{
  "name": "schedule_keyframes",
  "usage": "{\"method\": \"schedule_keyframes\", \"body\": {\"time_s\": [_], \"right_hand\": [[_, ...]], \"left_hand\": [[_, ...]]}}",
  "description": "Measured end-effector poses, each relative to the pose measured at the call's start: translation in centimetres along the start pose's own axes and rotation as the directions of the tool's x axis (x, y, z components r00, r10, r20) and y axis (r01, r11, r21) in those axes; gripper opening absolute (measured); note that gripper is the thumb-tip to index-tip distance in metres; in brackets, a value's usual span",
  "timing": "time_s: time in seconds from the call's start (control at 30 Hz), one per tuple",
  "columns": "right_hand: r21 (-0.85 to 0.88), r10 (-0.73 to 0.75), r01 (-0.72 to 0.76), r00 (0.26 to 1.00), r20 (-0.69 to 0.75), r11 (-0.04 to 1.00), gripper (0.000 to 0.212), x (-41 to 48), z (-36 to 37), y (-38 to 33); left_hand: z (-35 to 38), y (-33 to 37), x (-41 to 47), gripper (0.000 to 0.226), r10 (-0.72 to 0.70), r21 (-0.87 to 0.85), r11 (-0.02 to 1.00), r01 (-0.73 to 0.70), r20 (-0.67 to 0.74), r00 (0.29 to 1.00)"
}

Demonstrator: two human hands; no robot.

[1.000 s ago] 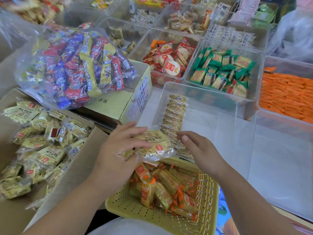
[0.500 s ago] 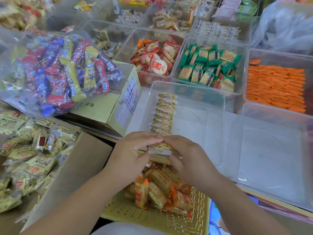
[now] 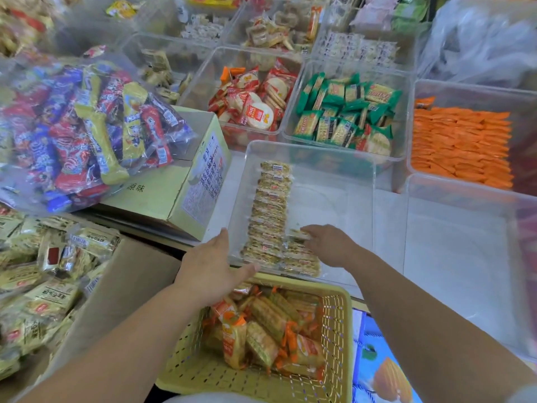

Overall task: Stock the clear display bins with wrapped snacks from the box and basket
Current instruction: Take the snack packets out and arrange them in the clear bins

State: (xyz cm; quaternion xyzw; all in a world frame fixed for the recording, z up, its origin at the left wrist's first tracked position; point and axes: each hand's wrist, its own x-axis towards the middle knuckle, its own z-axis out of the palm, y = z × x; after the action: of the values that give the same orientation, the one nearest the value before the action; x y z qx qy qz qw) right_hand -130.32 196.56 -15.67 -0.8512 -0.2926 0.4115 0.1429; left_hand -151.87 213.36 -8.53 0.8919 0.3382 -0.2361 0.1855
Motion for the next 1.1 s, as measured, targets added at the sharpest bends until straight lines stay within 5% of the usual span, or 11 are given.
{"method": "schedule_keyframes", "body": {"time_s": [0.2,0.4,0.9,1.1], "right_hand": [[0.333,0.106,-0.163,0.978,0.182,0.929,0.054,-0.1,0.7,-0.5],[0.24,0.042,-0.078,0.987,0.152,0.968,0.053,0.1,1.2,-1.1],[0.231,0.118,-0.168,0.97,0.213,0.958,0.063,0.8,1.4,-1.5],[0.101,0.114,-0.132,0.98,0.163,0.986,0.076,-0.7,0.2,-2.4]], "left_hand": [[-0.6,0.1,0.3,0.139,0.001,0.015,1.0,-0.002,0.059,0.998],[-0.7,0.4,0.2,0.129,-0.001,0.04,0.999,-0.002,0.072,0.997],[-0.7,0.4,-0.1,0.122,0.007,-0.02,1.0,-0.006,0.06,0.998],[-1.0,-0.9,-2.9,0.097,0.131,-0.177,0.972,-0.154,-0.132,0.983]]}}
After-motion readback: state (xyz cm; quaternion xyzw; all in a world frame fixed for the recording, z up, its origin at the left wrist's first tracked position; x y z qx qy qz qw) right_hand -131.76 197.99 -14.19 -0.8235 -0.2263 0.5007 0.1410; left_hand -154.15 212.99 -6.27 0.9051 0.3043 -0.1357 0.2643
